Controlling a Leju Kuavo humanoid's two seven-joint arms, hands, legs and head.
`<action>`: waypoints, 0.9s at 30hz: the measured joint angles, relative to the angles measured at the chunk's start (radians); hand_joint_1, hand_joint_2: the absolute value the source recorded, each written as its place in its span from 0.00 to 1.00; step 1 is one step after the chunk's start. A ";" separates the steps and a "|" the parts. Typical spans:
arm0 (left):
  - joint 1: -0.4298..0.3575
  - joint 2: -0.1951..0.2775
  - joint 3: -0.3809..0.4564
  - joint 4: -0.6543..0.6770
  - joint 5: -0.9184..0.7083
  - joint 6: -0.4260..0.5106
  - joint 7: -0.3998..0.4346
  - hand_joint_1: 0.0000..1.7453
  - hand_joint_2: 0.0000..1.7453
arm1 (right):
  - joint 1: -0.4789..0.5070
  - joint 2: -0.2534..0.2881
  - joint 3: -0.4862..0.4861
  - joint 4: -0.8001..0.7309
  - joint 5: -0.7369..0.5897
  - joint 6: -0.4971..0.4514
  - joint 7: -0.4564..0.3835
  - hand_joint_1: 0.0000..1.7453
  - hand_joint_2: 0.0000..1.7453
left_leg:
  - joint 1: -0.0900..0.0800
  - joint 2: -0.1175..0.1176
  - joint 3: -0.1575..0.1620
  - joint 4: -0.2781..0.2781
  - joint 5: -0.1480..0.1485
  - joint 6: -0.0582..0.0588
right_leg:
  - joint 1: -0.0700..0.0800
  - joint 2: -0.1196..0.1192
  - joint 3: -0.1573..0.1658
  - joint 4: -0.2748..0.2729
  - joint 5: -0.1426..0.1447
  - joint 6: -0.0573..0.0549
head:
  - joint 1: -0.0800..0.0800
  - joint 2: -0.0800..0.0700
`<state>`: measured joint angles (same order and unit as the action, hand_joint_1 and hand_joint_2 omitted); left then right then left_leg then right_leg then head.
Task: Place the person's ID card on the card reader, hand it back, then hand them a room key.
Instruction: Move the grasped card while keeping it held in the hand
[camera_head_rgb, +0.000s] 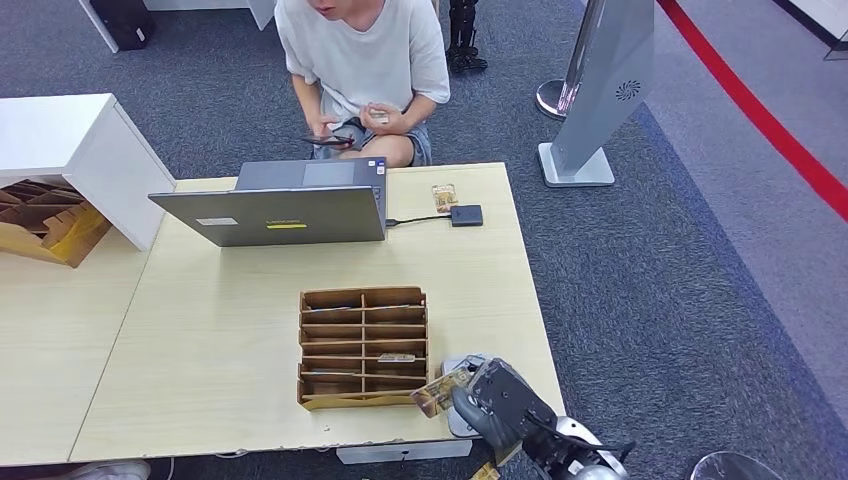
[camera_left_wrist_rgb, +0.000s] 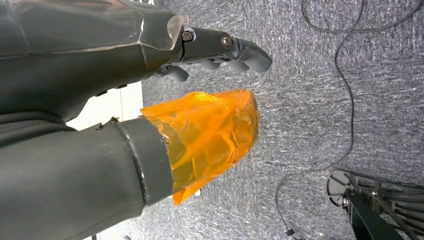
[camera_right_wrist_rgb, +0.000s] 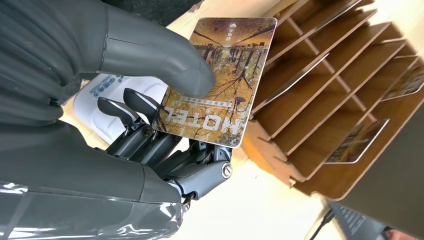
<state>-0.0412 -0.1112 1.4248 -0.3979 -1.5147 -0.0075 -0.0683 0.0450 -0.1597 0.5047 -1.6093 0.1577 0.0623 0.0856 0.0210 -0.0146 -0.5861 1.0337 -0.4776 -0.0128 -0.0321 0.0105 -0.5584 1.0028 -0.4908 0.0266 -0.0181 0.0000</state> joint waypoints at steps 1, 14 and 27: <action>0.000 0.001 0.000 0.000 0.000 0.001 0.000 0.00 0.00 | -0.002 0.000 -0.002 0.004 0.004 -0.001 0.005 1.00 1.00 | 0.000 0.000 0.000 0.000 0.000 0.000 | 0.000 0.000 0.000 0.000 0.000 0.000 | 0.000 0.000; 0.000 0.006 0.000 0.011 -0.005 0.004 0.000 0.00 0.00 | -0.010 0.000 -0.025 0.059 0.013 -0.011 0.030 1.00 1.00 | 0.000 0.000 0.000 0.000 0.000 0.000 | 0.000 0.000 0.000 0.000 0.000 0.000 | 0.000 0.000; 0.001 0.011 0.000 0.022 -0.011 0.005 0.000 0.00 0.00 | -0.021 -0.002 -0.039 0.090 0.056 -0.017 0.076 1.00 1.00 | 0.000 0.000 0.000 0.000 0.000 0.000 | 0.000 0.000 0.000 0.000 0.000 0.000 | 0.000 0.000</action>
<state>-0.0402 -0.0999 1.4248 -0.3756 -1.5259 -0.0023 -0.0687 0.0243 -0.1617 0.4658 -1.5191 0.2138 0.0457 0.1618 0.0210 -0.0146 -0.5861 1.0337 -0.4776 -0.0128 -0.0322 0.0105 -0.5584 1.0028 -0.4908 0.0266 -0.0181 0.0000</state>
